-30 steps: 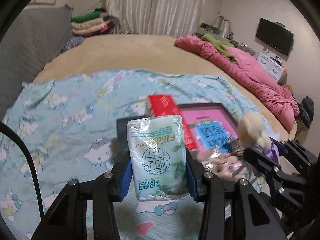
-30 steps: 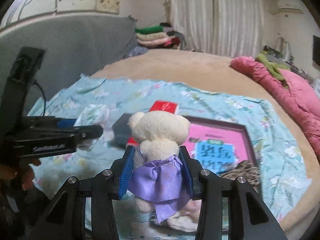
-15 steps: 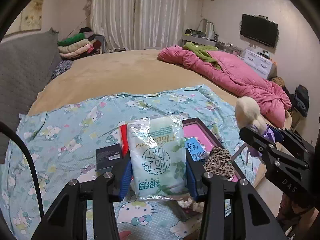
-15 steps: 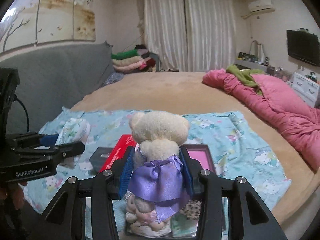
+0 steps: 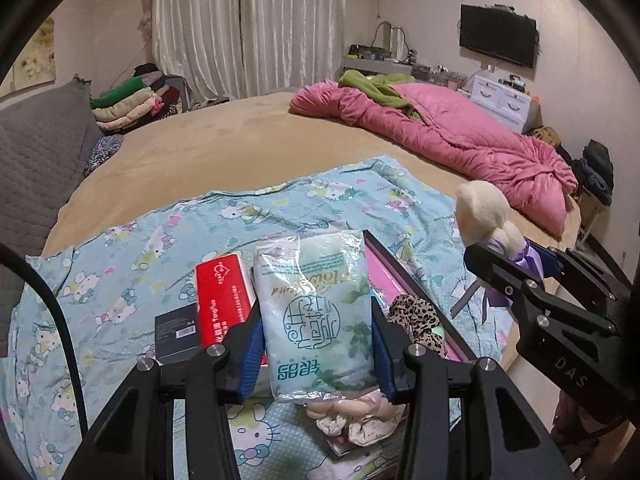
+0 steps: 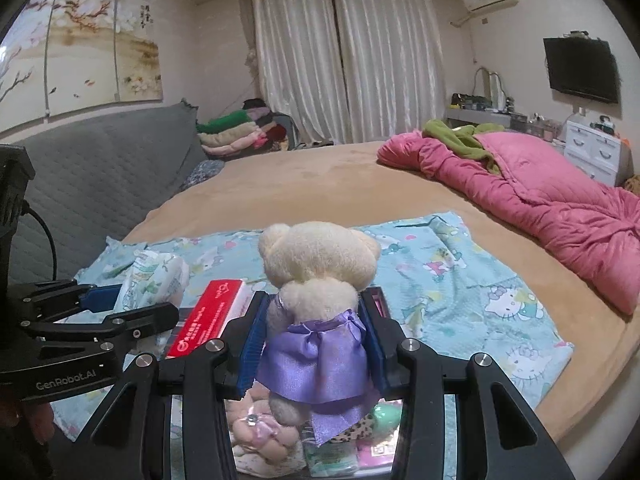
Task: Organize soft objects
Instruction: 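Carry the tissue packet and purple-dress bear over the pink box with both tools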
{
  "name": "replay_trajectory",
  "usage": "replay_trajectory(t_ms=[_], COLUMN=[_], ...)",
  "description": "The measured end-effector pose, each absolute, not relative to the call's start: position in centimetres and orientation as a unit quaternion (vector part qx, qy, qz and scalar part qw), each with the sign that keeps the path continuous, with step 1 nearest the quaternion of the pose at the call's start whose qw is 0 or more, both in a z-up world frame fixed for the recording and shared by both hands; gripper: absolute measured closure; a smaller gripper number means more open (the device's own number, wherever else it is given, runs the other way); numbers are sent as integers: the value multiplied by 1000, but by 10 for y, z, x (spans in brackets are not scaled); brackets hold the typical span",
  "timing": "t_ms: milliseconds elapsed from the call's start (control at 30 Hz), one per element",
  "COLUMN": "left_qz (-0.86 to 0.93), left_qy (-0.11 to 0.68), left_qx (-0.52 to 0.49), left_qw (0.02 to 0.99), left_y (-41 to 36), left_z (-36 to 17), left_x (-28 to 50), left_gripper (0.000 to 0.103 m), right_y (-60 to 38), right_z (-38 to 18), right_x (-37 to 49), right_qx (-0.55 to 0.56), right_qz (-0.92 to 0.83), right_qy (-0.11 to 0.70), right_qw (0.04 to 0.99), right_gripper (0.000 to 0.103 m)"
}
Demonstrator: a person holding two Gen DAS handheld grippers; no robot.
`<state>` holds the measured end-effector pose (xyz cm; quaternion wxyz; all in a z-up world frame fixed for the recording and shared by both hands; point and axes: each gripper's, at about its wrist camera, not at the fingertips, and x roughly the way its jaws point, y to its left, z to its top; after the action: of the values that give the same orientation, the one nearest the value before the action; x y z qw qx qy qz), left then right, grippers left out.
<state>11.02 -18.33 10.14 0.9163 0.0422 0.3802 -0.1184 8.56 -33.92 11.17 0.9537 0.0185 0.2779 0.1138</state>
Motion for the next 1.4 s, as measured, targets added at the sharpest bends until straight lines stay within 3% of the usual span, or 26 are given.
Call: replay_trajectory(t_ms=[967, 1400], left_qz=[-136, -137], left_qy=[466, 486], left_qx=[63, 63], left_qw=[872, 861], left_y=[-226, -232], left_z=[-7, -31], left_x=[163, 176], left_gripper=[57, 56], right_y=[-381, -371], right_z=[30, 0], right_x=[105, 118], right_qx=[22, 9], right_qz=[77, 89], right_qy=[351, 375], right_qw=[933, 923], right_gripper=[57, 57])
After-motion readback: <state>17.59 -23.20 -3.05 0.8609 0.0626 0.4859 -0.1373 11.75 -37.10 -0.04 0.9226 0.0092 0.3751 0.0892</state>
